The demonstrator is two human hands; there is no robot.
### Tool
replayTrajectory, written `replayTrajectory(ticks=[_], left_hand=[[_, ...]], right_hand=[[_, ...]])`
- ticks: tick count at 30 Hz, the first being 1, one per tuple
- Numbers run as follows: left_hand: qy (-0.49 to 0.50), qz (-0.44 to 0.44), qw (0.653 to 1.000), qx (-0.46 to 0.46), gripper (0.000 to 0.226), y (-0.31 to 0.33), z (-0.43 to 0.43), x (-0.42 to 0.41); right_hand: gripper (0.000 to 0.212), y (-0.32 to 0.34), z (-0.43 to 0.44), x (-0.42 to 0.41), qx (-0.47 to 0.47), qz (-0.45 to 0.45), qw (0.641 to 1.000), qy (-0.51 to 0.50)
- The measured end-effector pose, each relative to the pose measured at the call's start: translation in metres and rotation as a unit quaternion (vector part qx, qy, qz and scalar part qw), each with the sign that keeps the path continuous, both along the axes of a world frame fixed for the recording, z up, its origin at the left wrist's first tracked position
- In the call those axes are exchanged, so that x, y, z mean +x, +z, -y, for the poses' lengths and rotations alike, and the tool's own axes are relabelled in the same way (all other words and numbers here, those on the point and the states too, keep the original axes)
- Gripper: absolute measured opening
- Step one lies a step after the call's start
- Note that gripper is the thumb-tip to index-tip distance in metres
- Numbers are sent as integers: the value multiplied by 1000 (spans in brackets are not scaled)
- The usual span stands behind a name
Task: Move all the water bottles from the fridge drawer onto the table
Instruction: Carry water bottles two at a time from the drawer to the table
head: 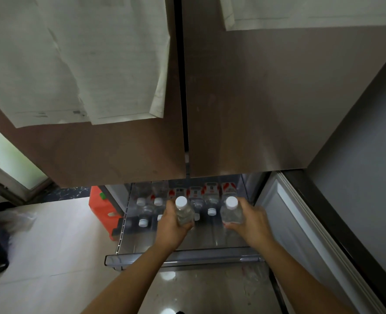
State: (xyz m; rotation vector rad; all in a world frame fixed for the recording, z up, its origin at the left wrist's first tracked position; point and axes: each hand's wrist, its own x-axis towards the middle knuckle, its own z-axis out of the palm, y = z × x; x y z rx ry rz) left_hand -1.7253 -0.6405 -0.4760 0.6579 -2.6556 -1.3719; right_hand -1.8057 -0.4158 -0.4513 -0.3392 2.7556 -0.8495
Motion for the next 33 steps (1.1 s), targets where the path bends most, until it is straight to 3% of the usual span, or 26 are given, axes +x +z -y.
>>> replayTrajectory(ticks=[5, 13, 18, 25, 33], left_hand=[[16, -59, 998, 7, 70, 21, -5, 7], [124, -149, 981, -27, 74, 54, -21, 58], [225, -189, 953, -68, 65, 84, -30, 116], [353, -236, 894, -143, 69, 133, -24, 237], [505, -209, 822, -162, 67, 147, 2, 456]], right_hand=[[81, 20, 16, -2, -135, -12, 990, 29], [77, 37, 38, 8, -204, -19, 962, 182], [75, 45, 60, 42, -252, -36, 921, 295], [69, 79, 120, 138, -308, -56, 857, 410], [74, 109, 208, 329, -360, -42, 768, 528]])
